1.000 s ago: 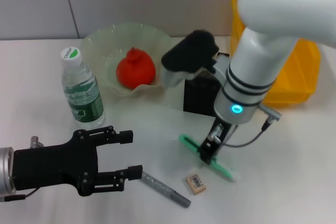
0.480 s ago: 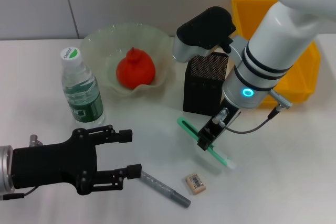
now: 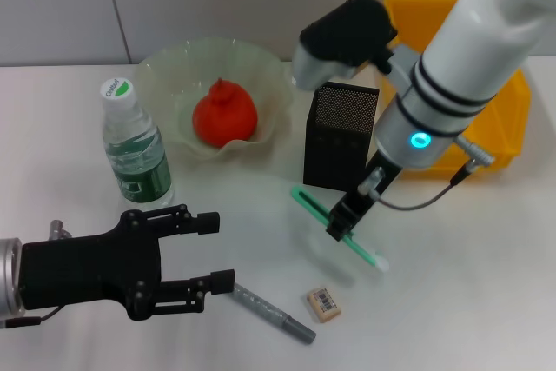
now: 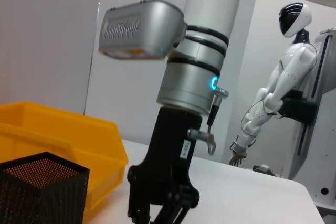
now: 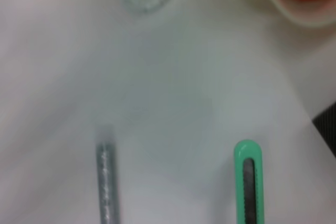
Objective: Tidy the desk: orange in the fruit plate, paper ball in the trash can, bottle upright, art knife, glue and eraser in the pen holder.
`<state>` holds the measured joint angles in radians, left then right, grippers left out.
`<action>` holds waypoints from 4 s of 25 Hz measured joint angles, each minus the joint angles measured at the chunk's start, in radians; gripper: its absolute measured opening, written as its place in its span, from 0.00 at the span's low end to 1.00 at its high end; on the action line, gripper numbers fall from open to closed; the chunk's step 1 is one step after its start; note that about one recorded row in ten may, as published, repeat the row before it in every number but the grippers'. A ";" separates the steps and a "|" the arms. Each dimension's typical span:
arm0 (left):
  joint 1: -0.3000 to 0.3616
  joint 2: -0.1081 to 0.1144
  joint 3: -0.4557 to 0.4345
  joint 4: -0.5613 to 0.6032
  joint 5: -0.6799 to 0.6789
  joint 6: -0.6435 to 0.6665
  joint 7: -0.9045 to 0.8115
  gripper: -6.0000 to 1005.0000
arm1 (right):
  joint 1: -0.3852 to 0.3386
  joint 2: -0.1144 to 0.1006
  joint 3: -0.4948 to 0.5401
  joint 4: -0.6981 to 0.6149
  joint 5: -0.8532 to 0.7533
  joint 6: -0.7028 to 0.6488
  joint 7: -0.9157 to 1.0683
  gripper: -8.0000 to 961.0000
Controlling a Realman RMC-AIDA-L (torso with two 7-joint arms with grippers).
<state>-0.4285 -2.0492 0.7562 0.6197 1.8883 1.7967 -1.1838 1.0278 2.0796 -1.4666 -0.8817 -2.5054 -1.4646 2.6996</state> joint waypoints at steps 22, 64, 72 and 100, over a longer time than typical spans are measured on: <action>-0.007 -0.006 -0.024 0.000 -0.002 -0.006 -0.007 0.77 | -0.341 -0.001 0.531 -0.099 0.667 0.038 -0.878 0.18; -0.009 -0.018 -0.066 -0.126 -0.010 -0.105 0.183 0.77 | -0.594 0.008 0.272 -0.304 0.804 0.612 -2.347 0.23; -0.023 -0.017 -0.064 -0.130 -0.011 -0.189 0.197 0.77 | -0.600 0.009 0.084 -0.285 0.805 0.824 -2.712 0.24; -0.035 -0.021 -0.073 -0.143 -0.063 -0.239 0.277 0.77 | -0.655 0.005 -0.103 -0.295 0.821 1.020 -3.442 0.27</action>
<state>-0.4637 -2.0698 0.6836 0.4767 1.8250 1.5581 -0.9071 0.3729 2.0842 -1.5701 -1.1771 -1.6842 -0.4443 -0.7428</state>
